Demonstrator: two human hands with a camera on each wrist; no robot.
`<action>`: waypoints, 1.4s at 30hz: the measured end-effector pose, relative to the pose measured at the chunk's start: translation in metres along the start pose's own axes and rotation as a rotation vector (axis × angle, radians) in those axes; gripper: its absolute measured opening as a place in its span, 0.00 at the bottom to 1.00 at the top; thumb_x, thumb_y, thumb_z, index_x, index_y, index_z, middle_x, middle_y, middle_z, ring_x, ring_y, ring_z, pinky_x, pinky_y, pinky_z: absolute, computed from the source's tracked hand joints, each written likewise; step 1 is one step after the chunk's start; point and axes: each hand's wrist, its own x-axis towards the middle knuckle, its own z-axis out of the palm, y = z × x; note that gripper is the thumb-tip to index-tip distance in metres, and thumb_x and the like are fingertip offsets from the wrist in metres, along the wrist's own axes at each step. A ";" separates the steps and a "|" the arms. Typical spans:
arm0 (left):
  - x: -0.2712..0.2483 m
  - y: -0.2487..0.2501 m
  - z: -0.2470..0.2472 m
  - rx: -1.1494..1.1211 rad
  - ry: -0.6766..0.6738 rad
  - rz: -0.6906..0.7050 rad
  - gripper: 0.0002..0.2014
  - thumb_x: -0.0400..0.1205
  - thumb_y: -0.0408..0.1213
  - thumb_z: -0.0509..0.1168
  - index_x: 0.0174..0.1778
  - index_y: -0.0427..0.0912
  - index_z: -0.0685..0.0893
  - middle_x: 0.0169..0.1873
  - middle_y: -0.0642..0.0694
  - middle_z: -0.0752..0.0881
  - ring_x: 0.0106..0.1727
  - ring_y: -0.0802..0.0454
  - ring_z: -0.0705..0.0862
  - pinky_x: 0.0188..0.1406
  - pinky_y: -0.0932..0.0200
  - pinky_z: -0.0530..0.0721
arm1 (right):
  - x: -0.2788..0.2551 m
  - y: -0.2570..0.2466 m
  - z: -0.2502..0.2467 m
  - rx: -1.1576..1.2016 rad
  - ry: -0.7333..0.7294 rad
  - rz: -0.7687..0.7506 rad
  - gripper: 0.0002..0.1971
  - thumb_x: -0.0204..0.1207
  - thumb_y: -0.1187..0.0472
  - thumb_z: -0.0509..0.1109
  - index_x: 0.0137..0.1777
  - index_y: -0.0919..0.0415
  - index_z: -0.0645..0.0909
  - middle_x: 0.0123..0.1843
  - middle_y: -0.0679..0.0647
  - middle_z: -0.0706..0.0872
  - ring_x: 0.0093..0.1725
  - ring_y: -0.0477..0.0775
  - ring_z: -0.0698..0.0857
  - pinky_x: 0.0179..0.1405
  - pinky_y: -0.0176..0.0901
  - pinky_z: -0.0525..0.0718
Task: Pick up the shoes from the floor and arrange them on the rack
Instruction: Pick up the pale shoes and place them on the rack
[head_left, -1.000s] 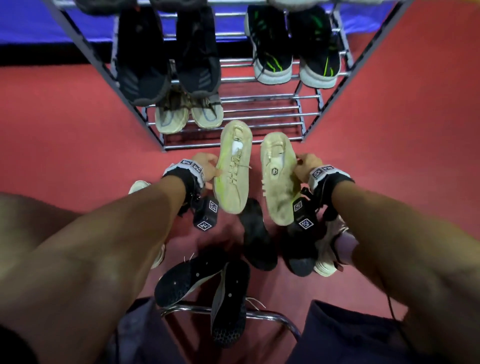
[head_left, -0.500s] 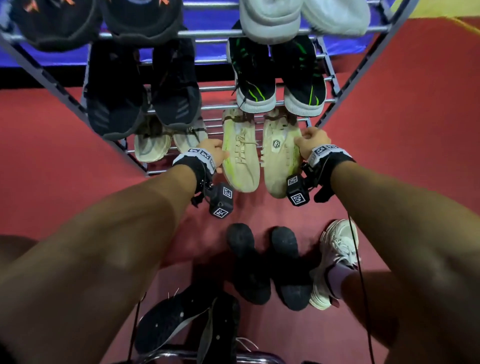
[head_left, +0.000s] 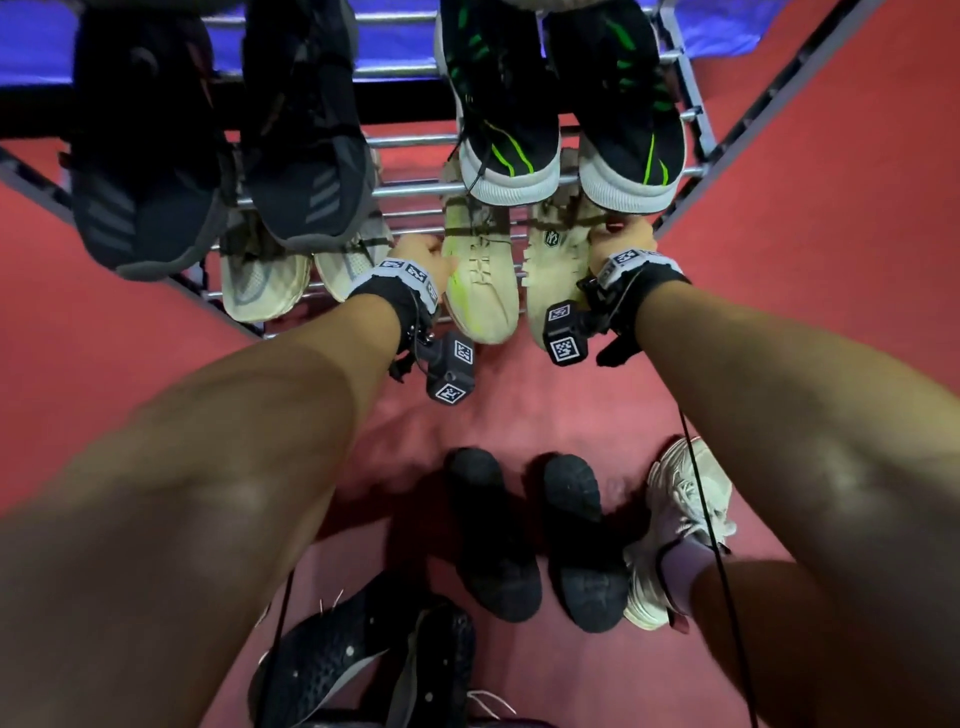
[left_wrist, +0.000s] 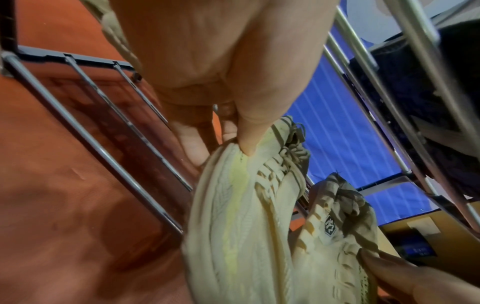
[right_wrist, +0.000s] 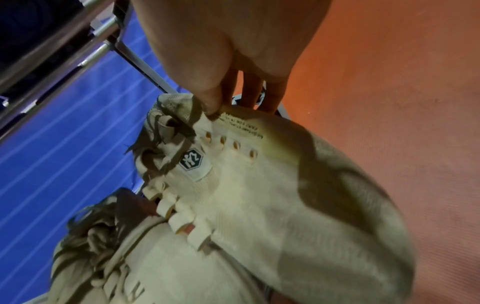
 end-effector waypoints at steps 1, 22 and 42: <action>-0.002 0.005 -0.001 0.050 0.033 0.006 0.19 0.81 0.40 0.67 0.65 0.35 0.83 0.58 0.38 0.87 0.56 0.39 0.86 0.60 0.46 0.85 | 0.002 0.001 0.003 0.008 -0.005 -0.013 0.16 0.78 0.62 0.63 0.63 0.59 0.83 0.57 0.55 0.89 0.55 0.58 0.85 0.45 0.34 0.72; -0.047 -0.010 0.034 0.680 -0.028 0.254 0.64 0.54 0.62 0.81 0.82 0.58 0.50 0.77 0.34 0.54 0.77 0.34 0.55 0.71 0.35 0.70 | -0.057 0.014 -0.003 -0.445 -0.414 -0.083 0.56 0.64 0.55 0.82 0.83 0.40 0.46 0.73 0.59 0.61 0.52 0.59 0.75 0.15 0.33 0.66; -0.016 0.025 0.046 0.458 0.132 0.281 0.39 0.65 0.61 0.76 0.68 0.42 0.79 0.66 0.34 0.73 0.71 0.37 0.69 0.70 0.51 0.71 | 0.002 0.015 0.022 -0.258 -0.151 -0.185 0.42 0.65 0.37 0.72 0.78 0.51 0.65 0.74 0.49 0.70 0.73 0.56 0.72 0.71 0.36 0.66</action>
